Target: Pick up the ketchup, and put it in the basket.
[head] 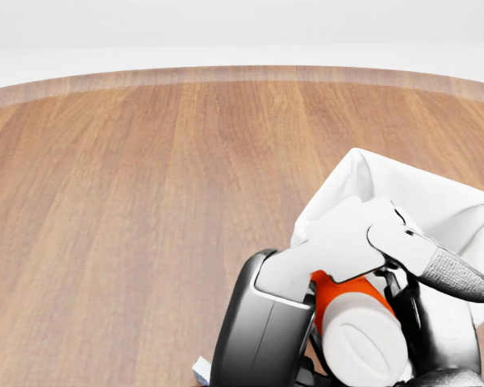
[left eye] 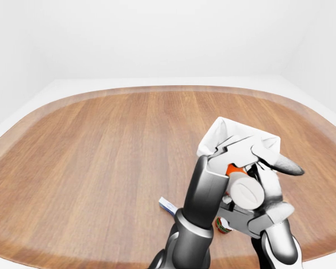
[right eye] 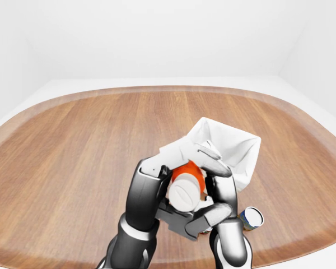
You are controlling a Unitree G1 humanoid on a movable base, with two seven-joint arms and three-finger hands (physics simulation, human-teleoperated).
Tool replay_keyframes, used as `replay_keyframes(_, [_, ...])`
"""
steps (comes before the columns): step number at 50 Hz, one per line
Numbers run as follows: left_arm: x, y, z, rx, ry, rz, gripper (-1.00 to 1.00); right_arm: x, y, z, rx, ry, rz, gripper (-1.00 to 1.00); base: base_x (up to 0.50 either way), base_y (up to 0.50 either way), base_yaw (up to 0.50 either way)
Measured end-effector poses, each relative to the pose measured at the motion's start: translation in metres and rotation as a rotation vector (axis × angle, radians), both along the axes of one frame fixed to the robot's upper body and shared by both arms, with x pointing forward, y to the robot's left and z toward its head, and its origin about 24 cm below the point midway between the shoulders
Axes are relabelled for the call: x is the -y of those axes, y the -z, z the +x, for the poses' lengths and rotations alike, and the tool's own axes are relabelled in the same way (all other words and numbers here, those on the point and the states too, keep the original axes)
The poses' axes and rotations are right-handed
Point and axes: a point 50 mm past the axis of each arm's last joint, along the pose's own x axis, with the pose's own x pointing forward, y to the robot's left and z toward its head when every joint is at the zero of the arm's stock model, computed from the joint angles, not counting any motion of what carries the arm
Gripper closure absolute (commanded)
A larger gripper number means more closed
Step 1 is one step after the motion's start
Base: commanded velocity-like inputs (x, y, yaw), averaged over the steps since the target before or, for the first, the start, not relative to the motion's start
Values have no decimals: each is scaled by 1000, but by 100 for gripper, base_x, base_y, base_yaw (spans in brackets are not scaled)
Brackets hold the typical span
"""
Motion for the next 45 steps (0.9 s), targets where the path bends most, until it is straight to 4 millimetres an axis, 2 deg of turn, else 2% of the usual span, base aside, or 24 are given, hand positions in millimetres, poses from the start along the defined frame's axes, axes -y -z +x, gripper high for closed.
replay_keyframes(16, [2,-11,-13,29,69,-58,-100,1,7,1,-32,34,-3,100,0,0,0])
replay_keyframes(30, [-11,-12,-10,44,45,-61,-100,1,8,1,-34,41,-2,100,0,0,0])
replay_keyframes(34, [-23,-11,-7,46,15,-50,-100,2,7,0,-34,42,-2,100,0,0,0])
replay_keyframes(42, [-60,-6,0,27,-85,-45,-100,2,7,-1,-32,45,-4,100,0,0,0])
replay_keyframes(45, [-76,4,8,-27,-138,-27,-100,2,7,-1,-32,46,-5,100,0,0,0])
